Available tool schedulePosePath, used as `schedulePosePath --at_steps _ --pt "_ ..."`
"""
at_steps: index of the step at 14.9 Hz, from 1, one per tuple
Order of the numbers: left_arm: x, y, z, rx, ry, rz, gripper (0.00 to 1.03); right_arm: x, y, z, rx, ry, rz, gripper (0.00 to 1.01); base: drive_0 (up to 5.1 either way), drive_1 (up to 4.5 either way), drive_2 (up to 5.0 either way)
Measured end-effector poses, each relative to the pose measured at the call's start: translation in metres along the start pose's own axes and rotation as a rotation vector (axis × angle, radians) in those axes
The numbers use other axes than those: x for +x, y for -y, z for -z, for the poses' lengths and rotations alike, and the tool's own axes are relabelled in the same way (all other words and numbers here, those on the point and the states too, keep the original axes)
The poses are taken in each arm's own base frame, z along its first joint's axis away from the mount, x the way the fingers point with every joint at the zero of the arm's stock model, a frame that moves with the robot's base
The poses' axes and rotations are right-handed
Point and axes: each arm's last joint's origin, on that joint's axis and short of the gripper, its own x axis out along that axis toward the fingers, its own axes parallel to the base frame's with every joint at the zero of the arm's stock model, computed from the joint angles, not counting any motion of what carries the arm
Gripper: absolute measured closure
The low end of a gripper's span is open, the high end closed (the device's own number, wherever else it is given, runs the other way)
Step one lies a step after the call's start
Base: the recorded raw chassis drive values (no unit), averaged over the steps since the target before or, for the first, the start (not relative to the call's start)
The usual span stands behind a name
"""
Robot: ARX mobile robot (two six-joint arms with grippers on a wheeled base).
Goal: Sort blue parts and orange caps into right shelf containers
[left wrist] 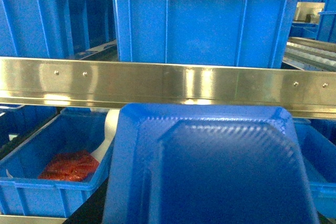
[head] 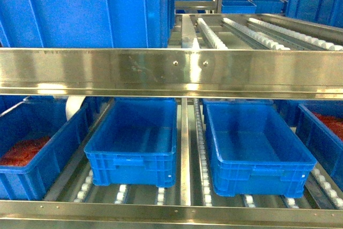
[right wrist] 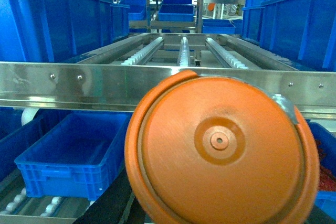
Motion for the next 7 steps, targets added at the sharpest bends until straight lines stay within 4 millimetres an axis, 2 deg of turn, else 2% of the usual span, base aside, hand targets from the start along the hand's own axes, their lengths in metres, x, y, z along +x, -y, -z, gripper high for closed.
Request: schedulePosePath --at_steps 7 --pt "0.0000 0.0000 0.0001 0.000 -0.001 0.000 0.61 0.0000 0.0001 0.0000 0.000 0.000 0.003 0.56 0.0 0.00 0.0"
